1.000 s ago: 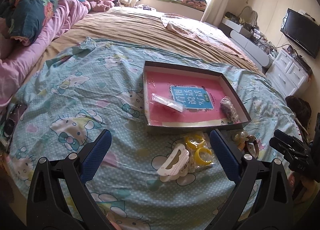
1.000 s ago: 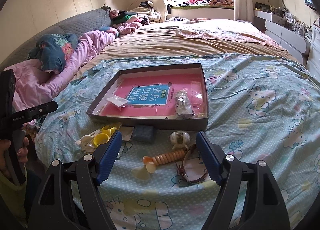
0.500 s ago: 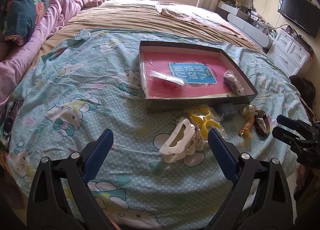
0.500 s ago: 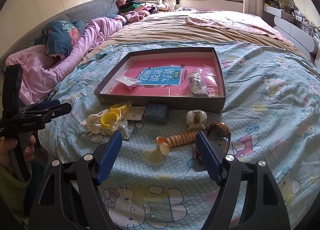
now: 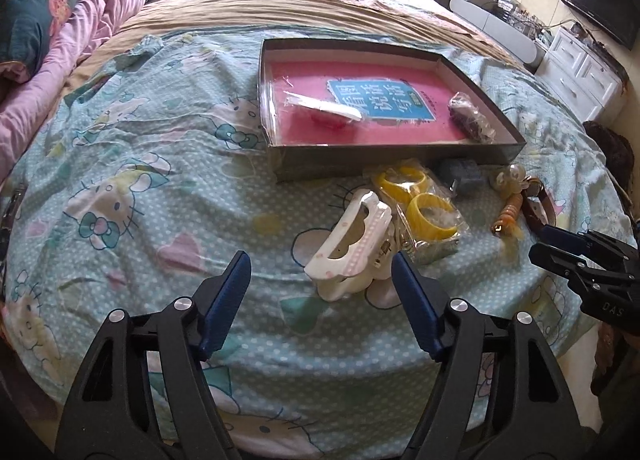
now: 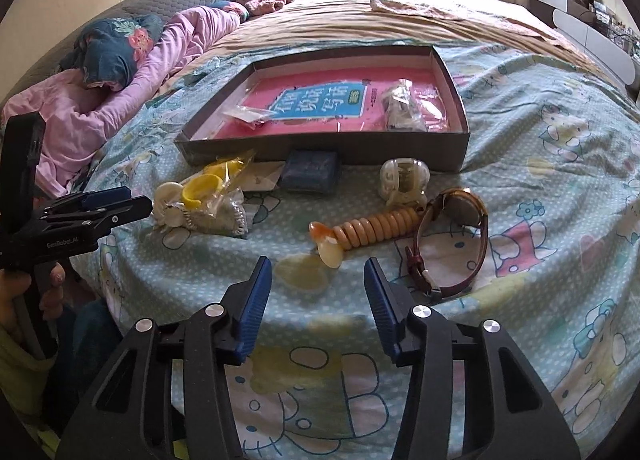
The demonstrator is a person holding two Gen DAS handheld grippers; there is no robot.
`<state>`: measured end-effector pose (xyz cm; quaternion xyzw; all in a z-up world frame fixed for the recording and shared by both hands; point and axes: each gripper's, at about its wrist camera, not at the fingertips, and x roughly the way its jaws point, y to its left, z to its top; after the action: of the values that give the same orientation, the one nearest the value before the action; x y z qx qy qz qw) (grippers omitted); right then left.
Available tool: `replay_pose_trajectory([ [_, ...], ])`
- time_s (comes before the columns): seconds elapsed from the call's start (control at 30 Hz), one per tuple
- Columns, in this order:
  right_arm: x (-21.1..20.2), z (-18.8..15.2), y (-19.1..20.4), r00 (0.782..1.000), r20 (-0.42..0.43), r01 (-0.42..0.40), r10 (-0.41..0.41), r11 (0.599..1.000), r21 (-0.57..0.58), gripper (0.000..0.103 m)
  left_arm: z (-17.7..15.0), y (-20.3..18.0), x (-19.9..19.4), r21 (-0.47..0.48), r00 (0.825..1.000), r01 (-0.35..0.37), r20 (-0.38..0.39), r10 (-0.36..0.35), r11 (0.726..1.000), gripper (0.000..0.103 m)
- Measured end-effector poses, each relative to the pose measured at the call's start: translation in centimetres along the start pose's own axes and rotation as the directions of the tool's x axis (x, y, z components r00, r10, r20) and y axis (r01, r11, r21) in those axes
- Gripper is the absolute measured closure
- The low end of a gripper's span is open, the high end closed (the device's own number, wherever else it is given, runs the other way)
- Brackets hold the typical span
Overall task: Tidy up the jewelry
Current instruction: 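Grasp the white claw clip with the left tool while the right grasps the orange hair tie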
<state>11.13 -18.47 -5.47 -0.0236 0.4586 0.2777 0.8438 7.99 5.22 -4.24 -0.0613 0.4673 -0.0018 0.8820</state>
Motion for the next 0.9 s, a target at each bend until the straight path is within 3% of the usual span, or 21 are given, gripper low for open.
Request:
replay_pose_trajectory([
  [0.37, 2.6, 1.2, -1.6, 0.999, -0.033, -0.038, 0.043, 0.991, 0.128, 0.057, 0.0, 0.3, 1.3, -0.029, 1.000, 0.016, -0.015, -0.016, 0.999, 0.041],
  [0.4, 2.8, 1.4, -1.6, 0.999, -0.026, -0.027, 0.030, 0.991, 0.131, 0.060, 0.0, 0.4, 1.3, -0.031, 1.000, 0.017, -0.012, -0.017, 0.999, 0.041],
  [0.47, 2.9, 1.6, -1.7, 1.000, -0.010, -0.025, 0.026, 0.990, 0.136, 0.091, 0.0, 0.4, 1.3, -0.035, 1.000, 0.020, -0.010, -0.020, 0.999, 0.041],
  [0.5, 3.0, 1.6, -1.6, 0.999, -0.008, -0.033, 0.034, 0.991, 0.131, 0.098, 0.1, 0.4, 1.4, -0.037, 1.000, 0.022, -0.009, -0.022, 0.999, 0.041],
  [0.57, 2.9, 1.6, -1.5, 1.000, -0.005, -0.028, 0.028, 0.994, 0.102, 0.103, 0.1, 0.5, 1.4, -0.038, 1.000, 0.025, -0.010, -0.026, 0.999, 0.041],
  [0.9, 1.7, 1.9, -0.1, 0.999, 0.044, -0.019, 0.021, 0.999, -0.030, 0.102, 0.6, 0.7, 2.2, -0.055, 0.997, 0.082, -0.010, -0.083, 0.995, 0.041],
])
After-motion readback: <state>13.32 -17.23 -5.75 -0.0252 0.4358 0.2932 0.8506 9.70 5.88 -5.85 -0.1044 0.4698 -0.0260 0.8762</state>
